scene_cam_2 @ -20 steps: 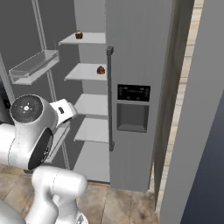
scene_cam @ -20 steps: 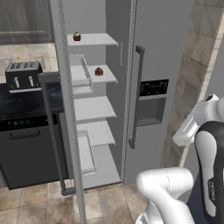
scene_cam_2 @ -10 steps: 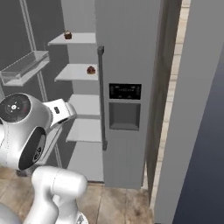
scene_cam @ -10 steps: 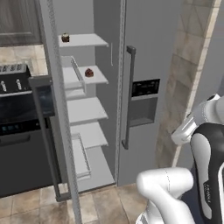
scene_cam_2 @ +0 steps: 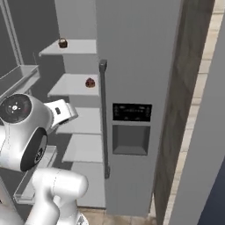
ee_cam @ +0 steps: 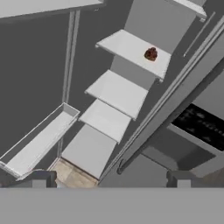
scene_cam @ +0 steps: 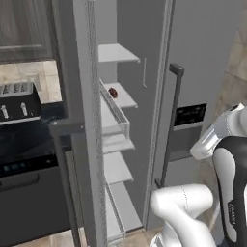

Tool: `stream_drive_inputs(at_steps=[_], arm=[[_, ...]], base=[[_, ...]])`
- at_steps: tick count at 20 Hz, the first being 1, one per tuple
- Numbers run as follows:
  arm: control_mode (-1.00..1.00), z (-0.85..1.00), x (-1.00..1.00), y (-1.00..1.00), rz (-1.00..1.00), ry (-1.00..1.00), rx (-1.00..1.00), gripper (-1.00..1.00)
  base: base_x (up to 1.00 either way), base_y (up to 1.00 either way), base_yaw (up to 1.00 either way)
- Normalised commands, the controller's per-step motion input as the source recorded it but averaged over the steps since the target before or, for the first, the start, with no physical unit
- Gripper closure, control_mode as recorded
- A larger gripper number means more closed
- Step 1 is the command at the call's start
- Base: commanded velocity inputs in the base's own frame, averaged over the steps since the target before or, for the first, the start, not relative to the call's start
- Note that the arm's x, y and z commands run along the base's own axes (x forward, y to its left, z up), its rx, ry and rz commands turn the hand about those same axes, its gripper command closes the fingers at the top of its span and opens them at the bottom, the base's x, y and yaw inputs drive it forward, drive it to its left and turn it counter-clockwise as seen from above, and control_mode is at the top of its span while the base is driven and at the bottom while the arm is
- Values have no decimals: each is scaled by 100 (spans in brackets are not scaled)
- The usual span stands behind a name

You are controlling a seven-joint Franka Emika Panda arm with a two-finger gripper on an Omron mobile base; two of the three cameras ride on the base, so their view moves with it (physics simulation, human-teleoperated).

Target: Take the cupcake and cake from the fridge and place them on the empty tray on the dining counter.

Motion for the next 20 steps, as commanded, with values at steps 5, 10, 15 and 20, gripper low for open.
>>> stream_drive_inputs(at_steps=[5, 10, 15, 20], arm=[[100, 0, 0, 0, 0, 0, 0, -100], [100, 0, 0, 0, 0, 0, 0, -100], [100, 0, 0, 0, 0, 0, 0, -100], [100, 0, 0, 0, 0, 0, 0, -100]], base=[[88, 44, 10], [55, -9, 19], [48, -16, 27], [48, -36, 35]])
